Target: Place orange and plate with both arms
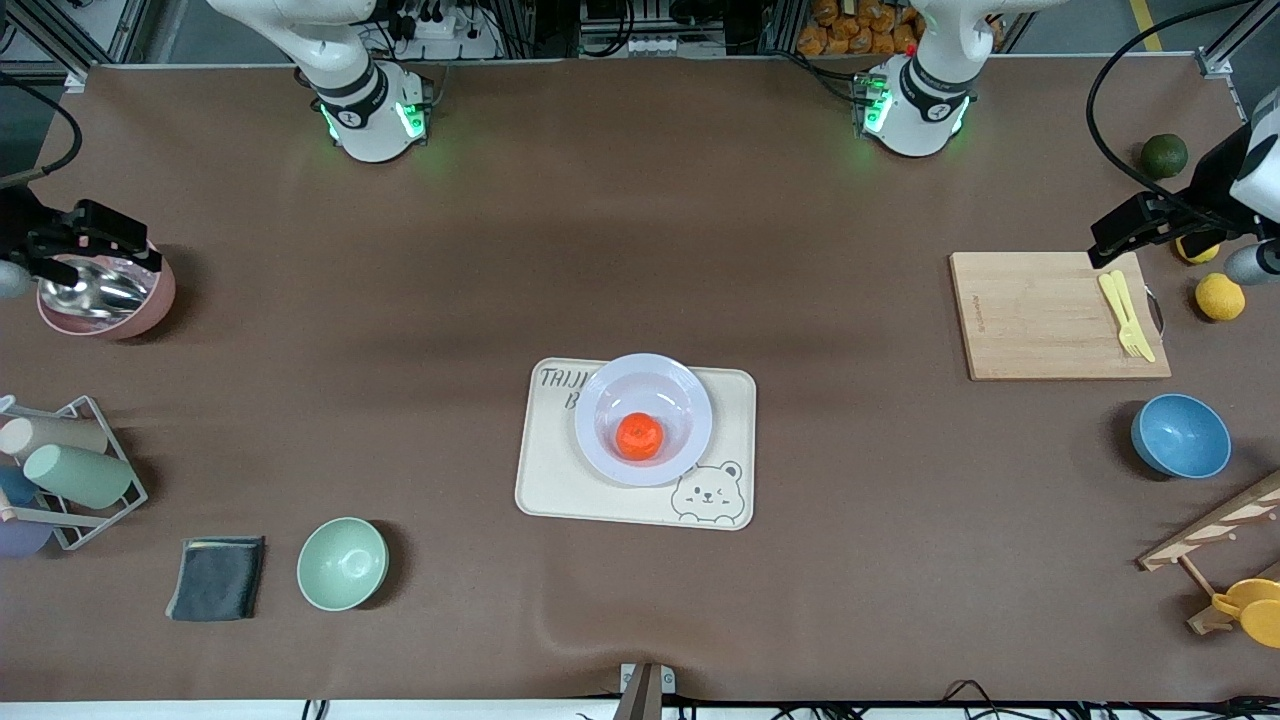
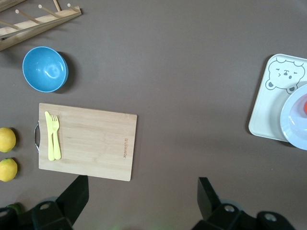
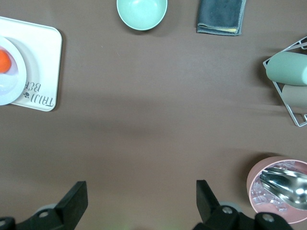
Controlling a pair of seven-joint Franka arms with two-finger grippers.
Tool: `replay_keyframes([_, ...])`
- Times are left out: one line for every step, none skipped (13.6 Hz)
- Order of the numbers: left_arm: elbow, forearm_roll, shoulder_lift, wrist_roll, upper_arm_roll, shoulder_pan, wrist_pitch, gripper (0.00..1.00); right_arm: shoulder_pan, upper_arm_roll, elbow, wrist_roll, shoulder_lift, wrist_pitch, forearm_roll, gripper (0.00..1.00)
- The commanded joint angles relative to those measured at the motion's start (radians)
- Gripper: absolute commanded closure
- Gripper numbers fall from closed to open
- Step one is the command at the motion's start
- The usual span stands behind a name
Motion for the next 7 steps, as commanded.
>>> replay_keyframes([-0.005, -0.012, -0.019, 0.01, 0.0, 0.003, -0.008, 0.0, -0.002, 0.008, -0.033, 0.032, -0.033, 0.014, -0.022, 0.0])
replay_keyframes([0.005, -0.016, -0.017, 0.01, 0.0, 0.004, -0.008, 0.0, 0.004, 0.003, -0.03, 0.032, -0.032, 0.02, -0.022, 0.0])
replay_keyframes([0.007, -0.016, -0.016, 0.01, 0.002, 0.006, -0.009, 0.0, 0.017, 0.0, -0.027, 0.034, -0.03, 0.021, -0.027, 0.0])
replay_keyframes([0.007, -0.018, -0.016, 0.01, 0.002, 0.006, -0.011, 0.0, 0.019, -0.002, -0.021, 0.034, -0.03, 0.03, -0.028, 0.0])
replay_keyframes([0.007, -0.016, -0.016, 0.009, 0.0, 0.004, -0.011, 0.0, 0.015, -0.002, -0.015, 0.032, -0.029, 0.04, -0.028, 0.0])
replay_keyframes([0.007, -0.012, -0.016, 0.009, 0.002, 0.003, -0.012, 0.0, 0.014, -0.005, -0.015, 0.032, -0.029, 0.05, -0.028, 0.0])
replay_keyframes([0.007, -0.009, -0.016, 0.009, 0.0, 0.003, -0.012, 0.0, 0.014, -0.006, -0.019, 0.032, -0.029, 0.075, -0.03, 0.0])
